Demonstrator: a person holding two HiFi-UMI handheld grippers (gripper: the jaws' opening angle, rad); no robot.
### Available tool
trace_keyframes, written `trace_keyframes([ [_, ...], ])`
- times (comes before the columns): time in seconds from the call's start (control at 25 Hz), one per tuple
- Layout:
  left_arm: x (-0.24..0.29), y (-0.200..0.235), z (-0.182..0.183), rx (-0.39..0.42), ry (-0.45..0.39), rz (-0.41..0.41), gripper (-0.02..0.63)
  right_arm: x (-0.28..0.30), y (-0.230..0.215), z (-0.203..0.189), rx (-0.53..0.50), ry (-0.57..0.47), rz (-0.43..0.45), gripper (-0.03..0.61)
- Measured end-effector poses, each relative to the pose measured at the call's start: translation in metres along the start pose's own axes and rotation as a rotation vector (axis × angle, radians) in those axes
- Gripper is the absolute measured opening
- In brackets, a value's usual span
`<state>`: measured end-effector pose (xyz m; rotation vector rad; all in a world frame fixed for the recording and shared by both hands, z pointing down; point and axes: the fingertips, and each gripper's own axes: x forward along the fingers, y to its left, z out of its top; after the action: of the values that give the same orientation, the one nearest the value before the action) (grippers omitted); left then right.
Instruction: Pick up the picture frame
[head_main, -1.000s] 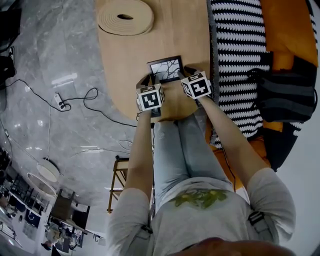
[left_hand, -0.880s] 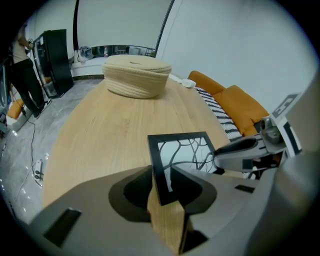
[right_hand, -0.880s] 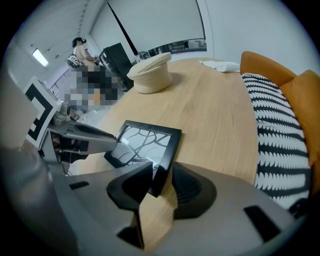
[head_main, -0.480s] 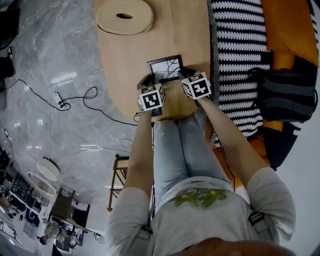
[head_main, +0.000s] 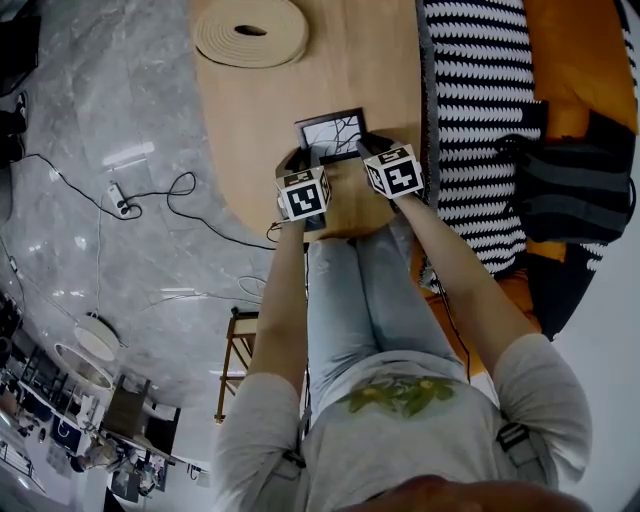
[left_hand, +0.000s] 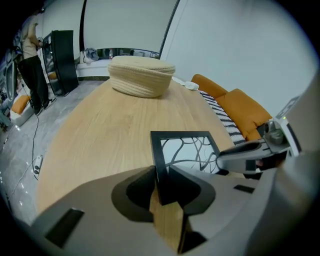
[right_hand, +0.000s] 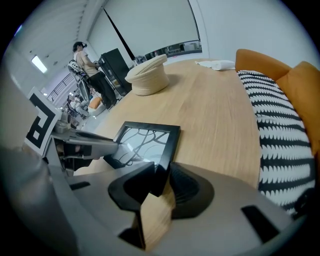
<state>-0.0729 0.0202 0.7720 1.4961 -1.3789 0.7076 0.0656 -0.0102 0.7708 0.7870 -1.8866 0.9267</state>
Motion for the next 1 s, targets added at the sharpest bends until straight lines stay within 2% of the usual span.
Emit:
trace_keyframes([
  [0.32, 0.0, 0.0, -0.002, -0.038, 0.091, -0.009, 0.097, -0.002, -0.002, 0.0, 0.058, 0.049, -0.012, 0.092],
  [0.52, -0.004, 0.0, 0.001, -0.005, 0.101, -0.01, 0.095, -0.003, -0.001, 0.003, 0.051, 0.072, -0.02, 0.089],
  [1.0, -0.024, -0.004, 0.006, 0.01, 0.115, -0.02, 0.094, -0.024, 0.008, 0.009, 0.067, 0.081, -0.022, 0.087],
])
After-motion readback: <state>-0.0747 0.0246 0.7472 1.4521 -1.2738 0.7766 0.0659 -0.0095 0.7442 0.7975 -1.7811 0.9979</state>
